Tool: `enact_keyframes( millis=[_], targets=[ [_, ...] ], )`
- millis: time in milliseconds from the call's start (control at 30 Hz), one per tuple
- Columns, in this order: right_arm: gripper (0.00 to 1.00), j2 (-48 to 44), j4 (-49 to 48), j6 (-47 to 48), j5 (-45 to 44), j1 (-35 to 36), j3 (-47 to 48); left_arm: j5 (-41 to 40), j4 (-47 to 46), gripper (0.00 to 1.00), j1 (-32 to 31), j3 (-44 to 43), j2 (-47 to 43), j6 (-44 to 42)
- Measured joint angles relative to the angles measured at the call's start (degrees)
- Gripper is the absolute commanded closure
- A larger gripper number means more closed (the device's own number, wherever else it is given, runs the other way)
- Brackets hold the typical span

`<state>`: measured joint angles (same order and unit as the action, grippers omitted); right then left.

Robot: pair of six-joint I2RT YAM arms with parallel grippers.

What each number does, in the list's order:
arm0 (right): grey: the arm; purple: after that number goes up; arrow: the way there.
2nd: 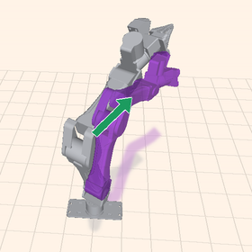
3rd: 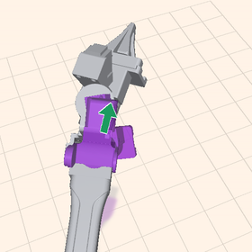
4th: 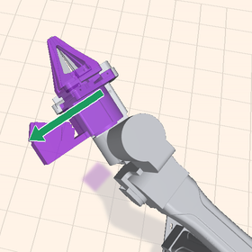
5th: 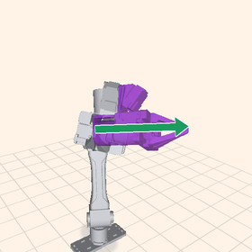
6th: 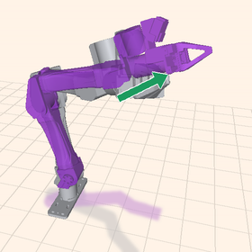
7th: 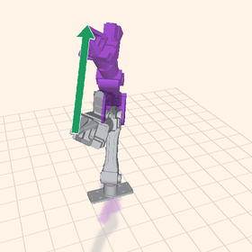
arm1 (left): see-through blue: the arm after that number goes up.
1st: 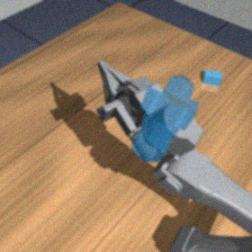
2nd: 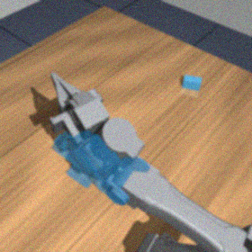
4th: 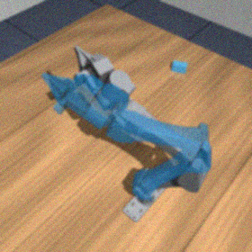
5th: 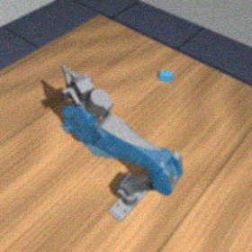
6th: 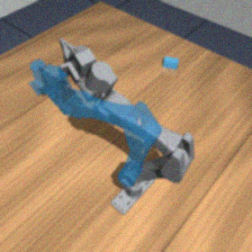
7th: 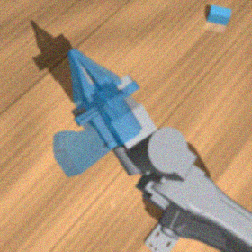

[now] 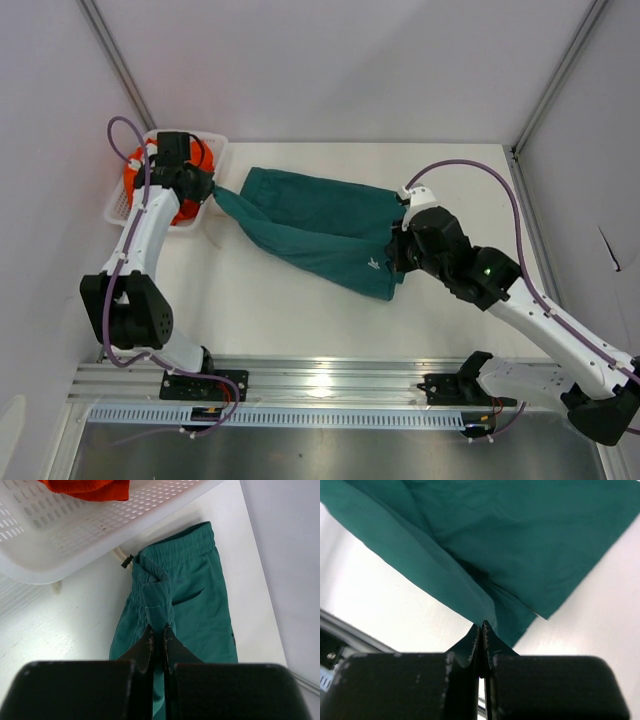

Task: Fold and stack the shorts
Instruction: Fold the shorts

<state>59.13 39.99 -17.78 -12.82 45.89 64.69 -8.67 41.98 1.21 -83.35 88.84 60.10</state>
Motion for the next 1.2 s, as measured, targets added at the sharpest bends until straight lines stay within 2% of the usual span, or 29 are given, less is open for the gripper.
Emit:
enact_keyframes(
  millis=[133,367,600,800,933,1067,1200],
  targets=[
    [1.00,-1.1,-0.8,1.7,3.3,1.4,0.3,0.1,-0.4,1.00,0.0,1.7,-2.4,0.0],
    [1.00,-3.8,0.1,2.7,3.4,10.3,0.6,0.3,-2.7,1.00,0.0,12.5,-13.5,-0.1],
    [1.00,-9.0,2.0,1.5,-0.9,22.1,0.6,-0.4,-2.2,1.00,0.0,19.7,-23.0,-0.1],
    [1.00,-10.1,3.5,-0.4,-8.0,30.4,0.7,-3.4,1.1,1.00,0.0,21.1,-29.4,0.1],
    [1.00,-8.2,5.8,0.4,-11.0,27.3,3.2,-4.7,2.3,1.00,0.2,21.1,-29.5,0.6],
    [1.00,-4.7,5.3,4.0,-6.3,13.6,7.5,-4.7,2.8,1.00,0.9,21.0,-25.0,1.6],
    [1.00,-1.0,3.9,7.6,2.7,-1.0,9.1,-4.8,4.2,1.00,2.8,19.5,-18.9,2.5]
  ],
)
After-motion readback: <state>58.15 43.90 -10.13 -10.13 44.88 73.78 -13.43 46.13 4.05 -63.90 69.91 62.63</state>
